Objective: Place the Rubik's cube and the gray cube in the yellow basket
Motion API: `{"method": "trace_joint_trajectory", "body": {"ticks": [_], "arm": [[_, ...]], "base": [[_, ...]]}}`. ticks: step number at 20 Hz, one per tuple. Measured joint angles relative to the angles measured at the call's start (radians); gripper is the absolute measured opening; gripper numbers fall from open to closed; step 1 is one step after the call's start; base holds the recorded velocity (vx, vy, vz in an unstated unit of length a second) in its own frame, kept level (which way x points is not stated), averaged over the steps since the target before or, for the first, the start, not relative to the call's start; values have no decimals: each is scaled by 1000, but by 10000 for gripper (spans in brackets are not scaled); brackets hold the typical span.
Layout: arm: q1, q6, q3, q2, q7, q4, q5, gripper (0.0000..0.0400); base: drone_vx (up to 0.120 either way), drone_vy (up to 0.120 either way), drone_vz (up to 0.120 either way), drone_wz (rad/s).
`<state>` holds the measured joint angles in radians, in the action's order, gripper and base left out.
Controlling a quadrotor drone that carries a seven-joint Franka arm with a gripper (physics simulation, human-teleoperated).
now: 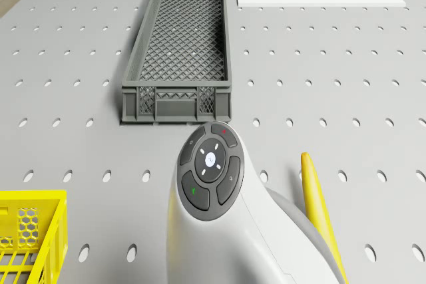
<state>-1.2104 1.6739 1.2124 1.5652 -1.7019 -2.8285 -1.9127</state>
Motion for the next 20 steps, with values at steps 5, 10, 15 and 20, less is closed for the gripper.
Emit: {"method": "trace_joint_trajectory", "body": {"ticks": [5, 10, 15, 20], "arm": [[3, 3, -18, -4, 7, 6, -18, 400], [5, 2, -27, -10, 10, 8, -28, 400], [13, 4, -47, -12, 13, 5, -48, 400], [26, 2, -58, -14, 16, -3, -60, 400]], "base": [[0, 0, 0, 0], [0, 0, 0, 0], [0, 0, 0, 0], [0, 0, 0, 0]]}}
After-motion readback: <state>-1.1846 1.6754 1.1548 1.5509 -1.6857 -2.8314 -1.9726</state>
